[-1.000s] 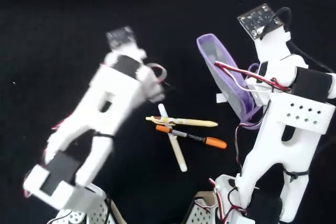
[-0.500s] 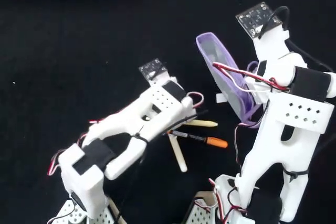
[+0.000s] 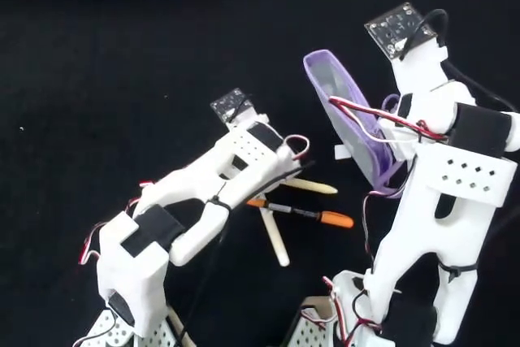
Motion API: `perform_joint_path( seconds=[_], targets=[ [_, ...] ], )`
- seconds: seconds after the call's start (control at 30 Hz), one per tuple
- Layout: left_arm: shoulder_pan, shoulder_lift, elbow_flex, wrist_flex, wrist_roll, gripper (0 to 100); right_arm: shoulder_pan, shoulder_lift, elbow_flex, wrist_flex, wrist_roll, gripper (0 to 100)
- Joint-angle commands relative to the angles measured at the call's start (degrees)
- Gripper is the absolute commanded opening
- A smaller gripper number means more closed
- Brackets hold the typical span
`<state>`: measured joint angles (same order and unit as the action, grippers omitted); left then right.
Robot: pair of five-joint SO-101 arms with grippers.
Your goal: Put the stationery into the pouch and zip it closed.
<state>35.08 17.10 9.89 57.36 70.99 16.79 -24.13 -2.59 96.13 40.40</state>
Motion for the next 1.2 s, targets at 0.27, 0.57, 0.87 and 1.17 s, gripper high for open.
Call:
perform_joint_path(
  seconds=[0.27,0.57,0.87,1.17],
  targets=[
    [-0.9,2.8,-2.2,-0.7,-0.2,6,-1.1,-1.4,0.0,-1.0,-0.7,1.1],
    [-0.8,9.1,-10.0,-0.4,-18.8,3,-1.1,-1.7,-0.6,1.0,-0.7,1.1],
    [-5.7,2.9,-20.3,11.8,-19.1,3,-1.0,-1.7,-0.5,1.0,-0.7,1.1],
    [-19.3,-2.8,-29.0,14.9,-18.9,3,-1.0,-1.7,-0.5,1.0,-0.7,1.1]
  ],
)
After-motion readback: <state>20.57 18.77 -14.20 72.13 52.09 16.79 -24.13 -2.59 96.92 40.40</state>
